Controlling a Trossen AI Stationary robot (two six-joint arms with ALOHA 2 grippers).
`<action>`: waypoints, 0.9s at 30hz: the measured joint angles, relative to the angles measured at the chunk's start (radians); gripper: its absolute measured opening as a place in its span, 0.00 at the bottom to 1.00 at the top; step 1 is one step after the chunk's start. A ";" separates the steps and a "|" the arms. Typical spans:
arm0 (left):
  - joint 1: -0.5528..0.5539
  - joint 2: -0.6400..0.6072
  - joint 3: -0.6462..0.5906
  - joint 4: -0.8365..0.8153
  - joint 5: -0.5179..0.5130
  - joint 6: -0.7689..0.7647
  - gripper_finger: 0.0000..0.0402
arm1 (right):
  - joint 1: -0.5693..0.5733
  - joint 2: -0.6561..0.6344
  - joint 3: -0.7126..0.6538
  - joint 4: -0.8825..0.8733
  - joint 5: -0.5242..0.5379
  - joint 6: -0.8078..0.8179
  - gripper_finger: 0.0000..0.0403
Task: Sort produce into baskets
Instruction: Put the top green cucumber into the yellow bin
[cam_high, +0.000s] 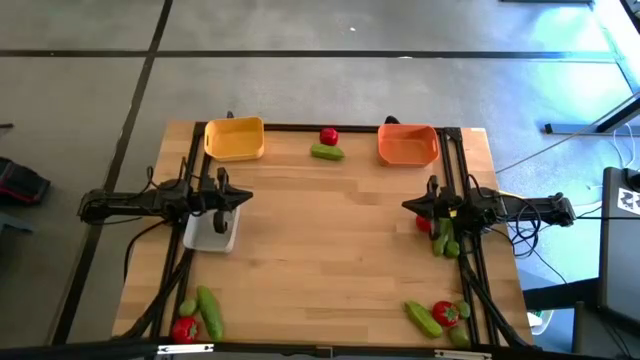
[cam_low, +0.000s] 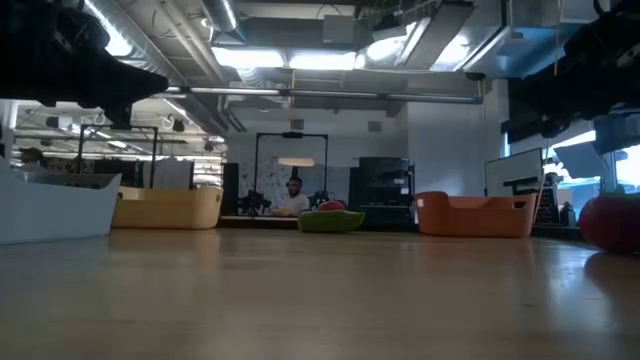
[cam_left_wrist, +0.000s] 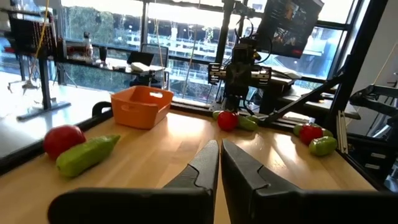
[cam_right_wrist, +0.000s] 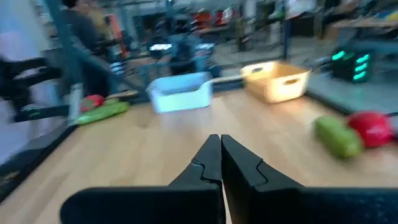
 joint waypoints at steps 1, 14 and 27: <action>0.000 0.000 0.000 0.004 0.000 0.002 0.04 | 0.000 0.000 -0.001 0.011 0.023 -0.008 0.02; 0.000 0.000 0.000 0.091 -0.014 -0.107 0.04 | 0.000 0.000 -0.001 0.061 0.047 -0.010 0.02; 0.000 0.026 0.003 0.303 -0.161 0.074 0.04 | 0.000 0.000 0.002 0.071 0.245 0.014 0.02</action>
